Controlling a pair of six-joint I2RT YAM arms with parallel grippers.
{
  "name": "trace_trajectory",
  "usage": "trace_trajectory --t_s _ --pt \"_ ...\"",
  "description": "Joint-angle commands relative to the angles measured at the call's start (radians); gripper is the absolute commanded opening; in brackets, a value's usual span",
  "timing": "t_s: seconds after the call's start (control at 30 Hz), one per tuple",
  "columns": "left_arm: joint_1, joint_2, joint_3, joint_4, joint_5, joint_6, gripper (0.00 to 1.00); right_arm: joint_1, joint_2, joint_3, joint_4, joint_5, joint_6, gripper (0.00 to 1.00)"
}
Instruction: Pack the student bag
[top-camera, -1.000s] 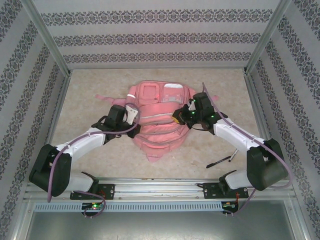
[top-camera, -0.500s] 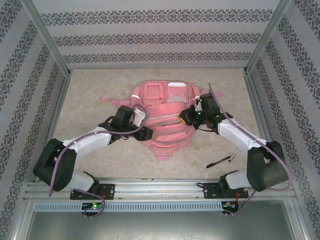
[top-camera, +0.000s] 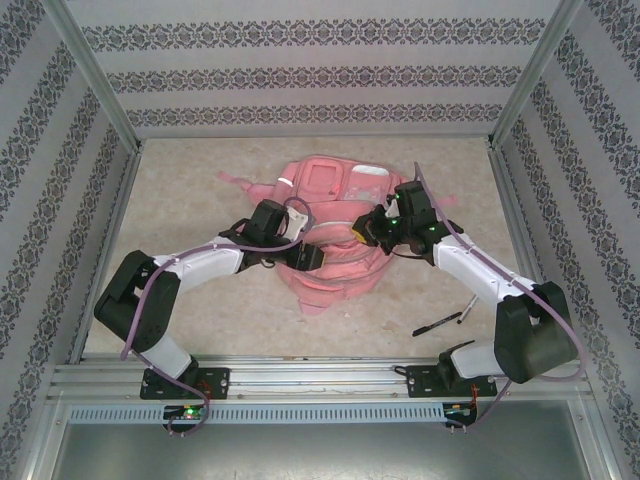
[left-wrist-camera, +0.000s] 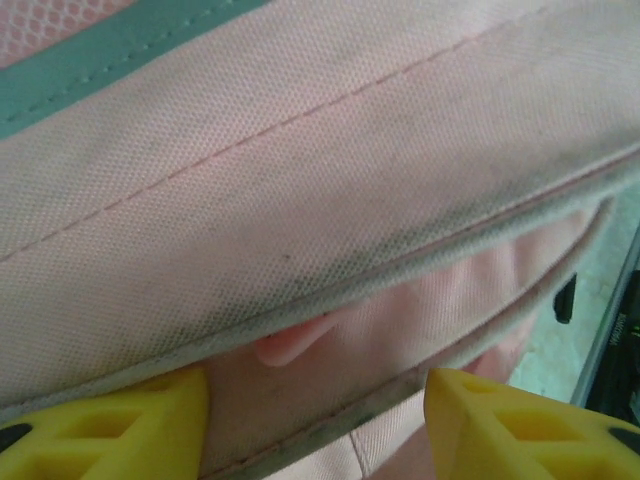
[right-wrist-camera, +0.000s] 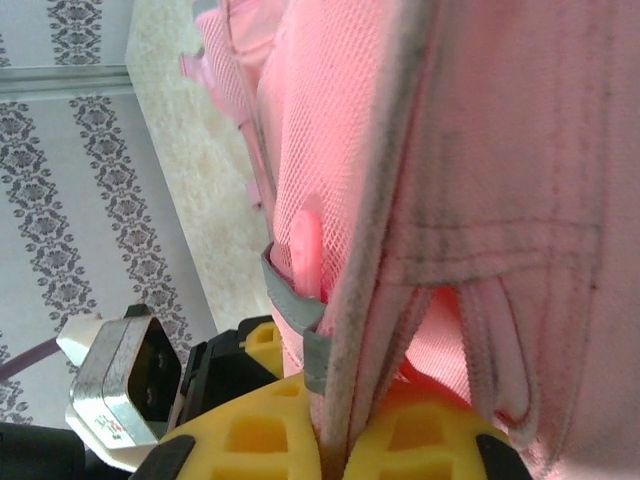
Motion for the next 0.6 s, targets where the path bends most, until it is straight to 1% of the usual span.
trace_trajectory --t_s 0.0,0.1,0.17,0.23,0.27,0.37,0.4,0.5,0.57 --pt "0.006 -0.012 0.036 0.056 -0.069 -0.006 0.59 0.045 -0.024 0.060 0.002 -0.147 -0.014 0.00" --pt "0.014 -0.029 0.033 0.107 -0.072 -0.002 0.57 0.051 -0.020 0.060 -0.008 -0.170 -0.034 0.00" --pt "0.015 -0.035 0.024 0.162 -0.026 0.000 0.52 0.054 -0.014 0.060 -0.011 -0.191 -0.046 0.00" --pt "0.016 -0.027 0.026 0.207 0.041 0.010 0.50 0.059 -0.003 0.062 -0.013 -0.222 -0.058 0.00" --pt "0.016 -0.019 0.027 0.224 0.074 0.015 0.48 0.060 0.006 0.064 -0.013 -0.237 -0.061 0.00" --pt "0.016 0.003 0.021 0.273 0.144 0.018 0.37 0.067 0.021 0.066 -0.011 -0.258 -0.064 0.00" --pt "0.015 0.005 0.016 0.283 0.148 0.019 0.34 0.068 0.022 0.066 -0.013 -0.259 -0.066 0.00" --pt "0.015 0.004 0.001 0.304 0.168 0.038 0.29 0.071 0.023 0.069 -0.013 -0.264 -0.073 0.00" --pt "0.015 0.002 -0.001 0.297 0.170 0.050 0.22 0.070 0.025 0.069 -0.017 -0.267 -0.079 0.00"
